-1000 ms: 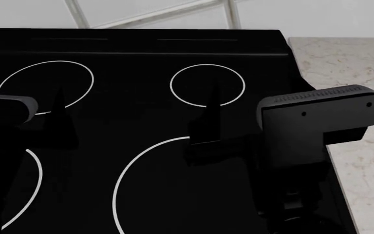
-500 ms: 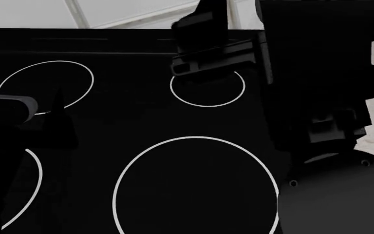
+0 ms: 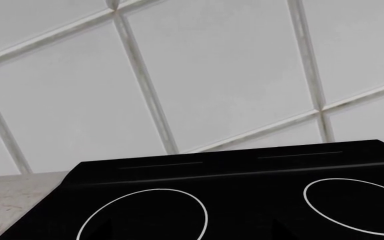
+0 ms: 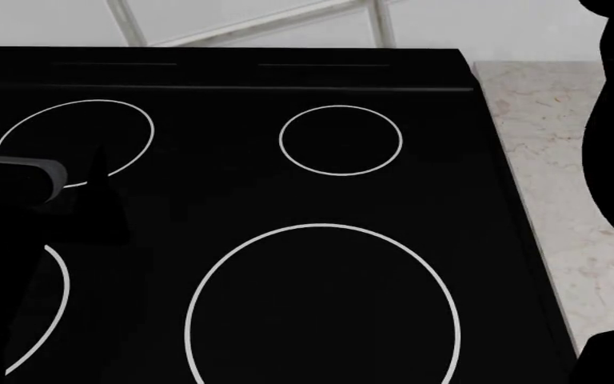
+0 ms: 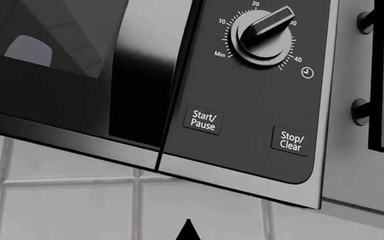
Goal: Press the start button on the microwave
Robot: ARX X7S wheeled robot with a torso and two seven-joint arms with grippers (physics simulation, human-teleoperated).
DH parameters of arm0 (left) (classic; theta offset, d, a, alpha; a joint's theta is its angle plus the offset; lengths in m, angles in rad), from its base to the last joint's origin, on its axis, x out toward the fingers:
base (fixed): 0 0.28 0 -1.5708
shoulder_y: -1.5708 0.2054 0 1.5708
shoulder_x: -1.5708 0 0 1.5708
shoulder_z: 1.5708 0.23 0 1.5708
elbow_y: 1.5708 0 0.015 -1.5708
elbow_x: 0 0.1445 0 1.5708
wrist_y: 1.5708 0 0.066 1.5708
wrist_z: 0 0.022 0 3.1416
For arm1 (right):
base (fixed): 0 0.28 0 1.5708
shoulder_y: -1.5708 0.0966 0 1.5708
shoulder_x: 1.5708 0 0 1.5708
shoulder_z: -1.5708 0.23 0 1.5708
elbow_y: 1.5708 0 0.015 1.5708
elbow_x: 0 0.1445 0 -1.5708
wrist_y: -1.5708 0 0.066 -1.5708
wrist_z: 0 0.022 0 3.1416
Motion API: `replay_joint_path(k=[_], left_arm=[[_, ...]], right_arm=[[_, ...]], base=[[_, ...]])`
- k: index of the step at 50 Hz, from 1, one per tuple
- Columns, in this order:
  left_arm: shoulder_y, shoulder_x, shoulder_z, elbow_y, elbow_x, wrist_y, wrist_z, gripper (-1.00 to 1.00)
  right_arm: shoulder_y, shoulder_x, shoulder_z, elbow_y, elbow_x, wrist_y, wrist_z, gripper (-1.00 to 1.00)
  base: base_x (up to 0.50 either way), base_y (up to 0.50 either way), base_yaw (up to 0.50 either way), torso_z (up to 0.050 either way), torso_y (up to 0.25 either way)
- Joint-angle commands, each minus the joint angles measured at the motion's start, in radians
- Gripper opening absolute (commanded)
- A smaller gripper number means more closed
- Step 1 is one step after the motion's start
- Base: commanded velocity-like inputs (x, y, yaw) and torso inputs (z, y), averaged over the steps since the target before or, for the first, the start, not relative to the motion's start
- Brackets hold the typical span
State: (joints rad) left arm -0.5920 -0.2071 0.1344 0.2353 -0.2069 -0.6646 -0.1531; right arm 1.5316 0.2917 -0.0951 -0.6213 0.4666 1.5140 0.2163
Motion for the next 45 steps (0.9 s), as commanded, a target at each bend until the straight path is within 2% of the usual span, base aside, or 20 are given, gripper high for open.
replay_joint_path(k=[1, 17, 45], left_arm=[[-0.002, -0.005, 0.006, 0.003, -0.004, -0.001, -0.004, 1.0], [0.002, -0.013, 0.011, 0.008, -0.013, 0.002, -0.006, 1.0], [0.014, -0.026, 0.025, 0.013, -0.021, 0.019, -0.008, 1.0]], right_arm=[[0.103, 0.024, -0.043, 0.144, 0.031, -0.067, 0.009, -1.0], [0.179, 0.041, -0.204, 0.425, -0.066, -0.337, -0.057, -1.0], [0.258, 0.005, -0.281, 0.783, -0.15, -0.593, -0.118, -1.0]], base=[[0.0, 0.0, 0.0, 0.0, 0.0], [0.0, 0.0, 0.0, 0.0, 0.0], [0.0, 0.0, 0.0, 0.0, 0.0]])
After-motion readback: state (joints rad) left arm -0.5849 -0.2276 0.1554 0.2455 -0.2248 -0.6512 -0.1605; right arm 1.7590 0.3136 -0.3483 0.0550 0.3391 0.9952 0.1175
